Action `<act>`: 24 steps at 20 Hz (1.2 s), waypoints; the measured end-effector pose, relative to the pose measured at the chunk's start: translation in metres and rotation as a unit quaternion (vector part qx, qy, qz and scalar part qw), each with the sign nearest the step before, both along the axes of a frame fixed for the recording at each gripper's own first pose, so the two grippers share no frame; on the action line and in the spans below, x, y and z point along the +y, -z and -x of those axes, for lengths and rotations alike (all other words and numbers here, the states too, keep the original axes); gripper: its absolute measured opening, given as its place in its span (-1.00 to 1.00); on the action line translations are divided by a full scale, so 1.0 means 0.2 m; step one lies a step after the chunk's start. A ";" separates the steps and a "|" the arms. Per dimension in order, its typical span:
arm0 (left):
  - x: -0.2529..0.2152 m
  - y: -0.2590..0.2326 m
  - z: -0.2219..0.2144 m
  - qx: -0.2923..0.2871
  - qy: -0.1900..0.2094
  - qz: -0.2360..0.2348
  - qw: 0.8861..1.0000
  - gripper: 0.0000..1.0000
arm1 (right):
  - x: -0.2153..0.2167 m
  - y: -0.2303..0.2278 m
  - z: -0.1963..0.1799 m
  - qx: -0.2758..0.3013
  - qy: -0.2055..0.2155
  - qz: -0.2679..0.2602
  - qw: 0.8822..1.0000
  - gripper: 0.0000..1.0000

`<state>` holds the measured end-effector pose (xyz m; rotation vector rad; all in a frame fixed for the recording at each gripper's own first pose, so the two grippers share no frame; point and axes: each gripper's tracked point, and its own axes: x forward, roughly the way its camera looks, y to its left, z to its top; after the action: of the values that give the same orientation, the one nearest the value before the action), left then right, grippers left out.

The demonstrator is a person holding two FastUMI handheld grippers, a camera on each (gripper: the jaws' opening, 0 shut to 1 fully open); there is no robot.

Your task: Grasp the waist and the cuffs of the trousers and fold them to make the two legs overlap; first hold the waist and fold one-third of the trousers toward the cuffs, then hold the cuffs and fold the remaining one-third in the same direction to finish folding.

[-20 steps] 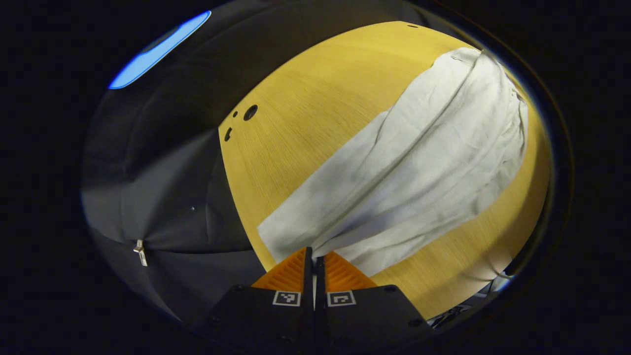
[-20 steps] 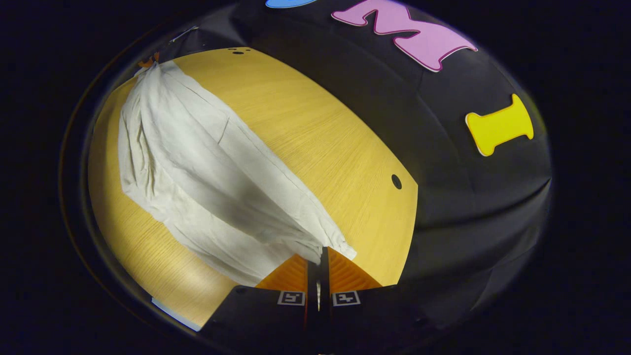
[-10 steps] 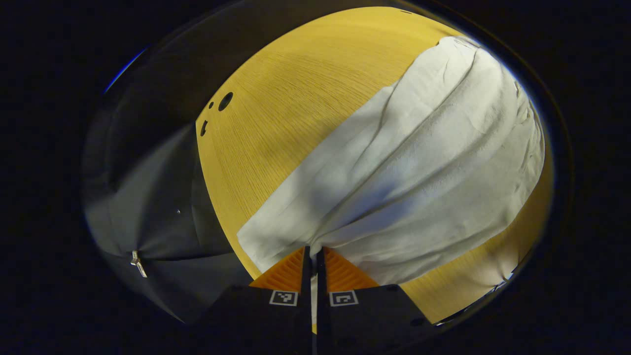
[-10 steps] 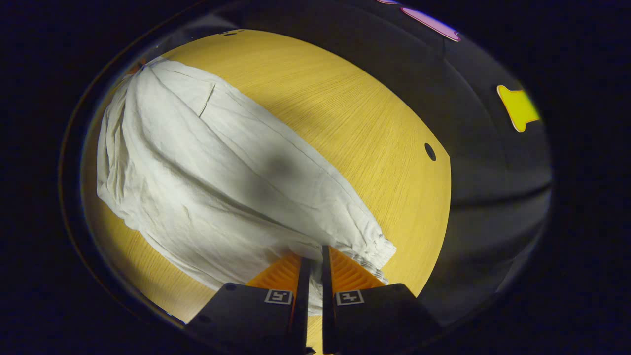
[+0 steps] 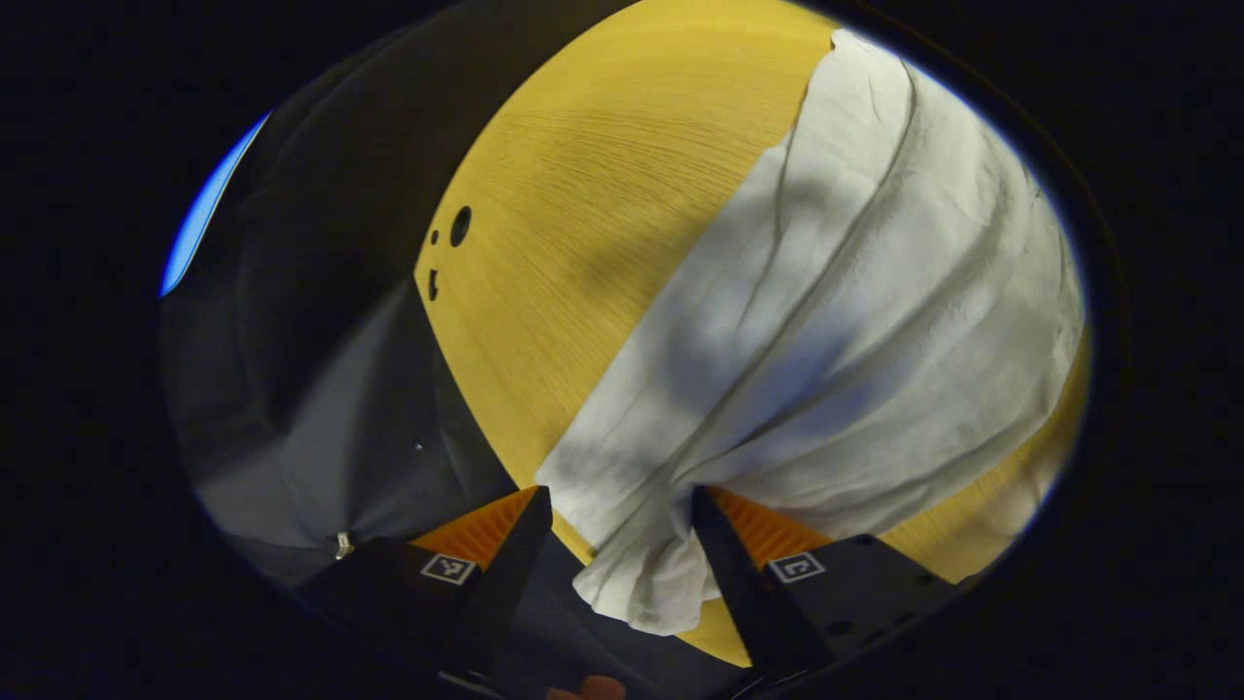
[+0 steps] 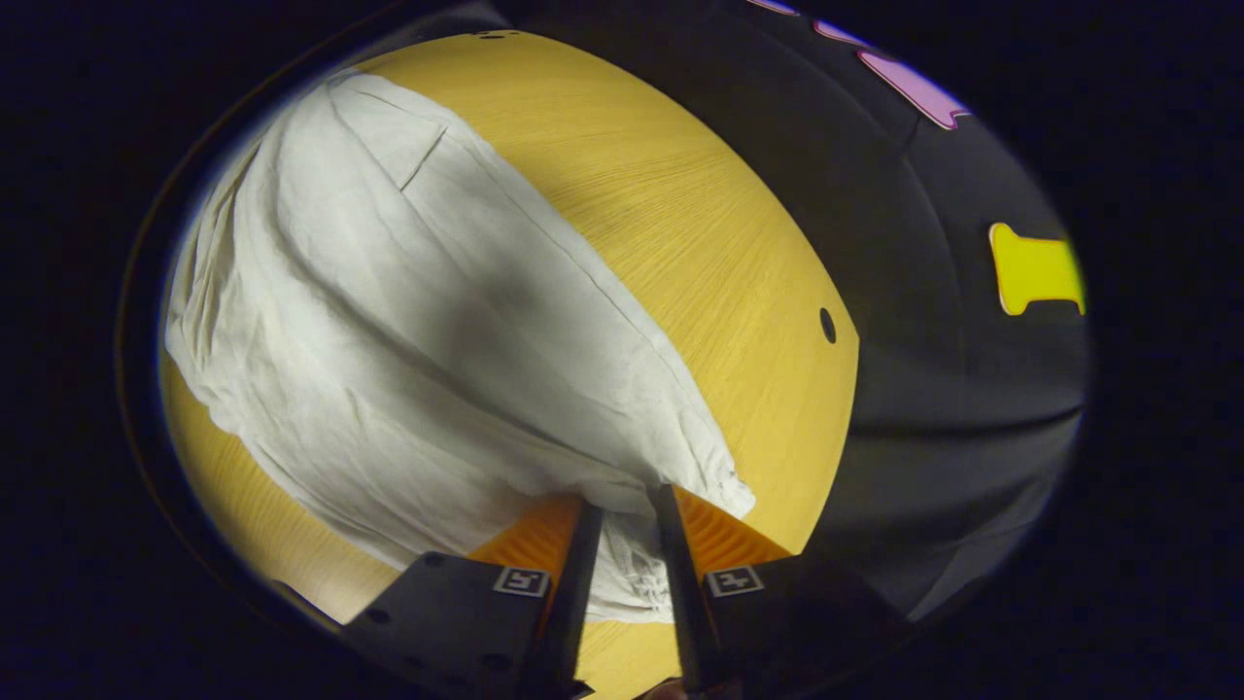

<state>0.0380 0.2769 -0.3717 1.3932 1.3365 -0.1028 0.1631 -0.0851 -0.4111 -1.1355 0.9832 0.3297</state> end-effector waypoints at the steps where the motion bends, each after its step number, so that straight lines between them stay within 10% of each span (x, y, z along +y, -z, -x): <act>1: 0.00 -0.02 0.00 -0.011 0.006 -0.004 1.000 0.96 | -0.01 -0.03 0.00 -0.013 -0.004 0.003 1.000 0.36; 11: 0.07 -0.45 0.06 -0.066 0.042 -0.009 0.997 0.96 | -0.10 -0.49 0.14 -0.120 0.095 -0.083 0.985 0.79; 16: 0.15 -0.60 0.22 -0.175 -0.068 0.052 0.981 0.94 | -0.07 -0.55 0.30 -0.141 0.261 -0.226 0.928 0.80; 20: 0.06 -0.49 0.33 -0.275 -0.213 0.197 0.917 0.94 | -0.02 -0.44 0.41 -0.144 0.416 -0.358 0.823 0.79; 24: -0.11 -0.36 0.38 -0.340 -0.373 0.365 0.782 0.95 | -0.06 -0.31 0.47 -0.141 0.531 -0.427 0.719 0.80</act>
<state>-0.0374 0.2558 -0.2995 0.1233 0.9568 0.3592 0.0699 -0.0964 -0.3488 0.3179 0.8916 -0.3269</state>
